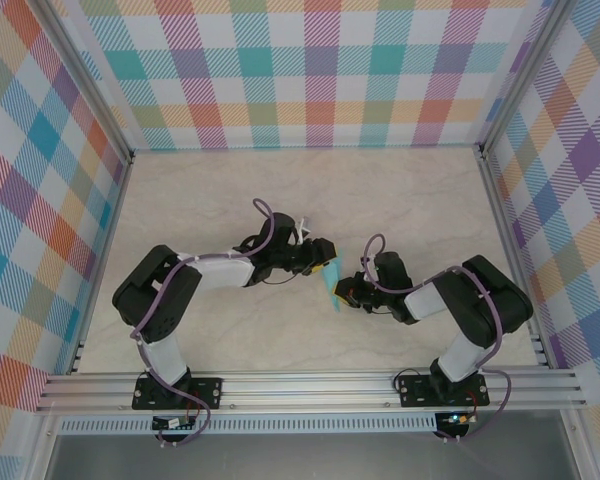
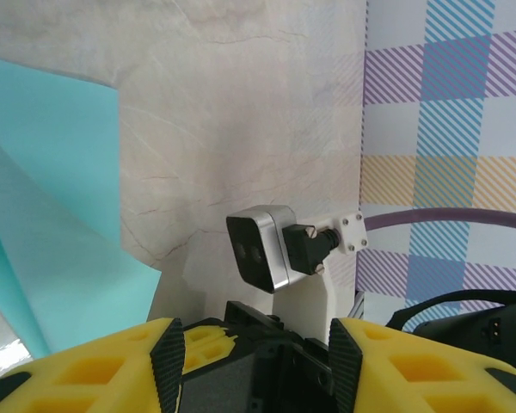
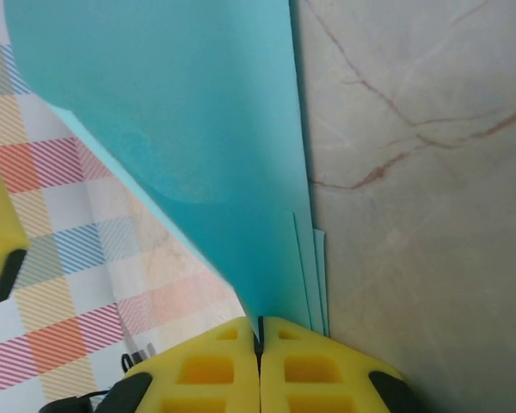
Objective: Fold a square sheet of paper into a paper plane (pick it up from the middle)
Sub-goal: Fold the wing for the fifth time at the center of the table.
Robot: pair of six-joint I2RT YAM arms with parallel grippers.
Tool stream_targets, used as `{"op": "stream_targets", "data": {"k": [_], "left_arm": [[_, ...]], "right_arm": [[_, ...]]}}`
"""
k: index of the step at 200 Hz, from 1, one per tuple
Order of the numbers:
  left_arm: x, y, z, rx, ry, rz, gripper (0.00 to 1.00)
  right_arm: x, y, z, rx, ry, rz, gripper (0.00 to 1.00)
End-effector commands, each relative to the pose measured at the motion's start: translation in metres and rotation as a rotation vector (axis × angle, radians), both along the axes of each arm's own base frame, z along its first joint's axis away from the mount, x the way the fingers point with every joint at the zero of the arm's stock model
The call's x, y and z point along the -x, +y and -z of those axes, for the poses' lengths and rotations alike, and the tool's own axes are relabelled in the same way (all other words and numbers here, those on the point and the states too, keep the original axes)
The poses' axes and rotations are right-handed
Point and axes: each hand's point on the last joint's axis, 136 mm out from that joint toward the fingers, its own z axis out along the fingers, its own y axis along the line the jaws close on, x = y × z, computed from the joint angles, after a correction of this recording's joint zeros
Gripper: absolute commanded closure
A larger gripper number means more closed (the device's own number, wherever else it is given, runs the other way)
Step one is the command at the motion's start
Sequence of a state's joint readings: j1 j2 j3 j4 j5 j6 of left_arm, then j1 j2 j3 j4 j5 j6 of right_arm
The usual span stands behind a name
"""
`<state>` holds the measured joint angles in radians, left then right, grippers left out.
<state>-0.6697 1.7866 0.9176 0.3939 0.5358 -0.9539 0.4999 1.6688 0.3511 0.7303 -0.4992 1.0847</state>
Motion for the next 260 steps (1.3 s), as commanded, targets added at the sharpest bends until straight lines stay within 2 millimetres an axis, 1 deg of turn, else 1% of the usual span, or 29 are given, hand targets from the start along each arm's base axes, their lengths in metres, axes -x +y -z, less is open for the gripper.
{"op": "stream_targets", "data": {"k": [1,26,58,108,135,152,168,185,188,202,227,260], "left_arm": [[0.0,-0.002,0.009,0.023,-0.001,0.021,0.49],[-0.002,-0.006,0.015,0.031,0.004,0.033,0.49],[-0.008,-0.014,0.018,0.058,-0.003,0.044,0.49],[-0.014,-0.019,0.038,0.042,0.024,0.041,0.49],[-0.014,-0.015,0.049,0.012,0.04,0.031,0.49],[-0.01,-0.012,0.057,-0.013,0.047,0.034,0.49],[-0.01,-0.012,0.06,-0.016,0.05,0.041,0.49],[-0.007,-0.011,0.067,-0.031,0.069,0.046,0.49],[-0.007,-0.011,0.068,-0.035,0.072,0.045,0.49],[-0.005,-0.009,0.074,-0.051,0.088,0.045,0.49],[-0.001,-0.004,0.083,-0.075,0.108,0.038,0.5],[0.002,-0.001,0.087,-0.083,0.119,0.036,0.5]], "right_arm": [[-0.003,0.001,-0.004,-0.058,0.007,0.025,0.94],[-0.004,0.0,-0.003,-0.057,0.02,0.031,0.94],[-0.003,-0.003,0.001,-0.051,0.037,0.035,0.93],[-0.002,-0.004,0.003,-0.045,0.045,0.036,0.93],[-0.002,-0.005,0.005,-0.027,0.056,0.037,0.91],[-0.001,-0.005,0.006,-0.018,0.064,0.031,0.9],[0.0,-0.007,0.009,0.005,0.077,0.034,0.9],[0.002,-0.009,0.012,0.032,0.092,0.033,0.89],[0.005,-0.011,0.016,0.047,0.113,0.031,0.88],[0.008,-0.012,0.017,0.074,0.133,0.016,0.88],[0.013,-0.008,0.012,0.093,0.129,-0.029,0.86],[0.017,-0.007,0.004,0.111,0.115,-0.06,0.85]]}}
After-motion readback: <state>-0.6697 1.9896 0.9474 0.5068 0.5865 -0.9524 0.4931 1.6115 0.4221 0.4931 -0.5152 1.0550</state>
